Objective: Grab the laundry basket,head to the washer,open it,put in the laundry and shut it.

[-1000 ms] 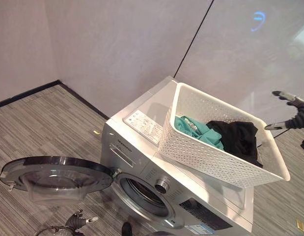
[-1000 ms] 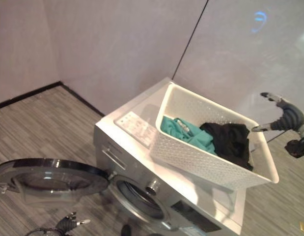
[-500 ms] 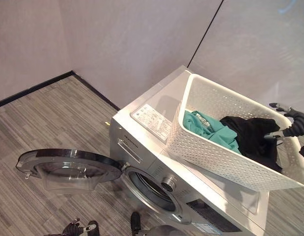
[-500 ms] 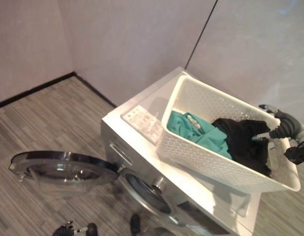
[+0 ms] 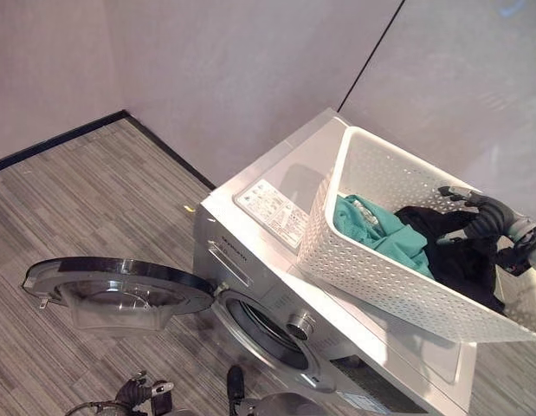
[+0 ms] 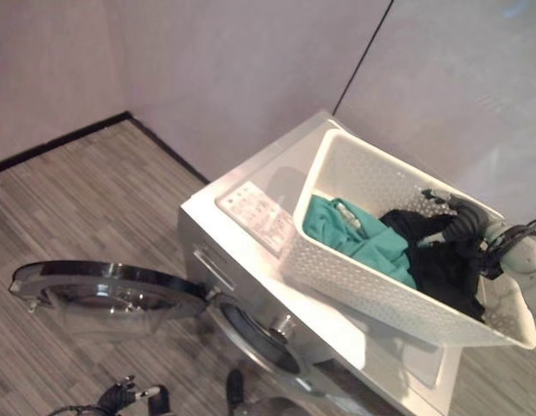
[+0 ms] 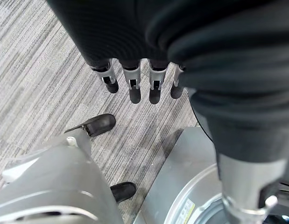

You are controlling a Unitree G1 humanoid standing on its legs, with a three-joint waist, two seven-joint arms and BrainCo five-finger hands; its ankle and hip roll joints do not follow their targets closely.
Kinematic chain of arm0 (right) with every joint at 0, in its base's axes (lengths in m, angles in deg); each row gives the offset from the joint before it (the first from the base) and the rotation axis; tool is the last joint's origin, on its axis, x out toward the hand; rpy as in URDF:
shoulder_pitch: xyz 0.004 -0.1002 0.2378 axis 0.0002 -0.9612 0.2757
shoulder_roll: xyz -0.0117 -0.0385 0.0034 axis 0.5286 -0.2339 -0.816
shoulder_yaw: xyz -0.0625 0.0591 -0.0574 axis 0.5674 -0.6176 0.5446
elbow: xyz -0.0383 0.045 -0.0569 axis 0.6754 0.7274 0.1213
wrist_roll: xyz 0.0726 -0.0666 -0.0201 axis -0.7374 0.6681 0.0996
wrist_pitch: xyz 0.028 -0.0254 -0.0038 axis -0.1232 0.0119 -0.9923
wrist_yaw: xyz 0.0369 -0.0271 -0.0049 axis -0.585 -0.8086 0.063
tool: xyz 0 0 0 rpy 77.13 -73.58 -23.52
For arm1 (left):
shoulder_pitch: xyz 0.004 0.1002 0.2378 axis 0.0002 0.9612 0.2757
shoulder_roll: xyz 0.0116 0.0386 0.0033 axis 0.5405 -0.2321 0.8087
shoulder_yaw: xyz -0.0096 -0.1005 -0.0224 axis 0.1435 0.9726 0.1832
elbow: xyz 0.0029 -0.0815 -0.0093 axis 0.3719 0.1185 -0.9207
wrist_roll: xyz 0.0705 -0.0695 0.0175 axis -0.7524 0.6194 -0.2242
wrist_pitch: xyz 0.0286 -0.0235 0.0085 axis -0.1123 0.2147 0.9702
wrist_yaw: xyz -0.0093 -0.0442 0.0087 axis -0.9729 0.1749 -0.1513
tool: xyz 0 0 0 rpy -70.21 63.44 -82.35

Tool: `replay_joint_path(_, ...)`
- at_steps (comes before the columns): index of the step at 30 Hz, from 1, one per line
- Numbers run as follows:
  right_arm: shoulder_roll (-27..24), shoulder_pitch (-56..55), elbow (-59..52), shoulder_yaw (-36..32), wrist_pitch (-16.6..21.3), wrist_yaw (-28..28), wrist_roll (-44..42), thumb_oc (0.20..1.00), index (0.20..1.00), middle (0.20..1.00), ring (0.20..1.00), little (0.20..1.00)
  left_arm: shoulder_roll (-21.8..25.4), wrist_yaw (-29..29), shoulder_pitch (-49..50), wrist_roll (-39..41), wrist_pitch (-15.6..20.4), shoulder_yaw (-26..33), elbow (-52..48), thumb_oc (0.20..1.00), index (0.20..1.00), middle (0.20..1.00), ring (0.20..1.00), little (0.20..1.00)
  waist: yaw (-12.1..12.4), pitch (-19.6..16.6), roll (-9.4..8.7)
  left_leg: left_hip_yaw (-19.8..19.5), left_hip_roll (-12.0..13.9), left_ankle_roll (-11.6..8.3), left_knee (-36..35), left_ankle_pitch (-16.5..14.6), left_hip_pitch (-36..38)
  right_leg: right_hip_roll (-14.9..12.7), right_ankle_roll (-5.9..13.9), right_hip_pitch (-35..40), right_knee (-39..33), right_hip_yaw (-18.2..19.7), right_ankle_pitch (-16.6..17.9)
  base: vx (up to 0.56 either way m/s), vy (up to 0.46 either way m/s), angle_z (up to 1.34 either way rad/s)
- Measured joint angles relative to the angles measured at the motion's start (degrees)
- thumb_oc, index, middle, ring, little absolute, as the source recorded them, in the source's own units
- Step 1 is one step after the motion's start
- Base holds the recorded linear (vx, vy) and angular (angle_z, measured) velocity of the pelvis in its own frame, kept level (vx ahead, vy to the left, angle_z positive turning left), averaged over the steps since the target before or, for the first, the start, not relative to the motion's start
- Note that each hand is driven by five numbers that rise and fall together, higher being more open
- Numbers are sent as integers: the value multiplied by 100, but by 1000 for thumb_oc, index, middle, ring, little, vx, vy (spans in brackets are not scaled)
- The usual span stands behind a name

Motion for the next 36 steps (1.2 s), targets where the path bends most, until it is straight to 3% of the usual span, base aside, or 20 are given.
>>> replay_joint_path(7, -19, 417, 0, 771, -49, 128, 839, 1000, 1000, 1000, 1000, 1000, 14, -16, -163, 188, 112, -197, -318, 1000, 1000, 1000, 1000, 1000, 159, 243, 28, -286, -3, -17, 117, 37, -456, -19, -12, -248, 5, -269, 16, -16, -32, 19)
replay_joint_path(19, -571, 228, 203, 663, 0, 348, 1772, 1000, 1000, 1000, 1000, 1000, 229, -28, -106, 632, 159, -425, -1282, 1000, 1000, 1000, 1000, 1000, 279, 606, 107, -645, -23, -58, 115, 138, -903, -22, 6, -543, 5, -597, -2, -3, -34, 16)
replay_joint_path(23, -497, 119, 347, 424, -10, 317, 1797, 1000, 1000, 1000, 1000, 1000, 404, -33, -142, 849, 209, -765, -1760, 1000, 1000, 1000, 1000, 1000, 291, 632, 143, -717, -39, -57, 113, 193, -1090, -30, 2, -701, 5, -670, 1, -2, -14, 9)
replay_joint_path(26, 43, 147, 786, -8, -48, 173, 1783, 1000, 1000, 1000, 1000, 1000, 427, -40, -178, 906, 222, -847, -1827, 1000, 1000, 1000, 1000, 1000, 297, 633, 144, -739, -58, -46, 112, 212, -1124, -44, 13, -724, 1, -687, -7, -5, -8, 5)
replay_joint_path(27, 269, 134, 868, -177, -66, 77, 1729, 884, 884, 884, 884, 884, 439, -41, -172, 906, 228, -859, -1835, 1000, 1000, 1000, 1000, 1000, 294, 635, 147, -730, -67, -43, 114, 214, -1155, -51, 17, -774, -17, -677, -9, -1, -10, -5)
replay_joint_path(29, 710, 254, 1213, -522, -72, -112, 1466, 200, 200, 200, 200, 200, 452, -45, -177, 905, 237, -860, -1755, 1000, 1000, 1000, 1000, 1000, 240, 633, 150, -722, -80, -19, 100, 222, -1193, -60, 12, -808, -23, -658, -1, 7, -4, -5)
replay_joint_path(36, 825, 364, 1039, -573, -225, -455, 631, 200, 200, 200, 200, 200, 447, -66, -130, 903, 240, -842, -1744, 1000, 1000, 1000, 1000, 1000, 177, 648, 182, -640, -90, -19, 108, 253, -1208, -64, -102, -884, 5, -543, 106, 1, 3, -7)
